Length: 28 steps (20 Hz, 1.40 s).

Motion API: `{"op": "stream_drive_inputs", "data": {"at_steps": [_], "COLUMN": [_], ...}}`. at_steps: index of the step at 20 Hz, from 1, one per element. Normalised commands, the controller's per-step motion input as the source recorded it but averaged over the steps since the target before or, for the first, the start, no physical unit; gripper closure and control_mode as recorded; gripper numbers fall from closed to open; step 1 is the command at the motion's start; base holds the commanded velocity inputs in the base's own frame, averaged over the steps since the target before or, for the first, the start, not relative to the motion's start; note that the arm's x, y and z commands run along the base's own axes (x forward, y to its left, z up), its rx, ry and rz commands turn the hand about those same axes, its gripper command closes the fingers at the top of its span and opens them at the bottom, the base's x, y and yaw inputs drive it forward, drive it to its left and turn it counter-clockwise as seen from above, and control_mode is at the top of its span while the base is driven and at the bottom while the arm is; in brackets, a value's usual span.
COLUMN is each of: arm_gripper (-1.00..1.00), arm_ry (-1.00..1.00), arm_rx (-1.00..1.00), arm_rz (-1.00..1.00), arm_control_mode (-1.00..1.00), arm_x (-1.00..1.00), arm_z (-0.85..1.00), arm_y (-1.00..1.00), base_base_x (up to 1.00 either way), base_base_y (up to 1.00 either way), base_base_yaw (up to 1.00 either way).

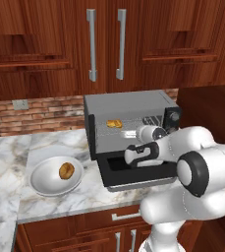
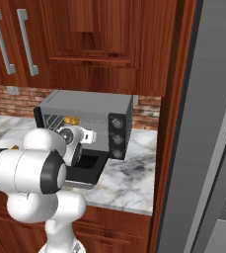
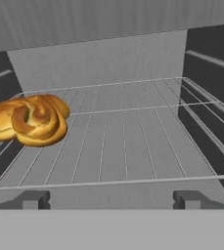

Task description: Pick up the heated bread from the toaster oven and place it in the bowl. Then move the bread bowl to the dining counter.

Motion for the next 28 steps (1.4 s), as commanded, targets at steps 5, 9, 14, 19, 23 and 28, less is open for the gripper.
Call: {"op": "stream_drive_inputs", "data": {"at_steps": [5, 9, 14, 19, 23, 28], "arm_gripper": [-1.0, -1.0, -1.0, -1.0, -1.0, -1.0], "arm_ry": [0.0, 0.0, 0.0, 0.0, 0.0, 0.0], "arm_rx": [0.0, -0.01, -0.04, -0.11, -0.1, -0.07], "arm_rz": [0.0, 0.0, 0.0, 0.0, 0.0, 0.0], "arm_control_mode": [-1.0, -1.0, -1.0, -1.0, -1.0, -1.0], "arm_x": [0.02, 0.3, 0.37, 0.22, 0.26, 0.31], "arm_z": [0.44, 0.04, -0.03, -0.5, -0.48, -0.43], "arm_y": [0.0, 0.0, 0.0, 0.0, 0.0, 0.0], "base_base_x": [0.0, 0.0, 0.0, 0.0, 0.0, 0.0], "base_base_y": [0.0, 0.0, 0.0, 0.0, 0.0, 0.0], "base_base_yaw": [0.0, 0.0, 0.0, 0.0, 0.0, 0.0]}}
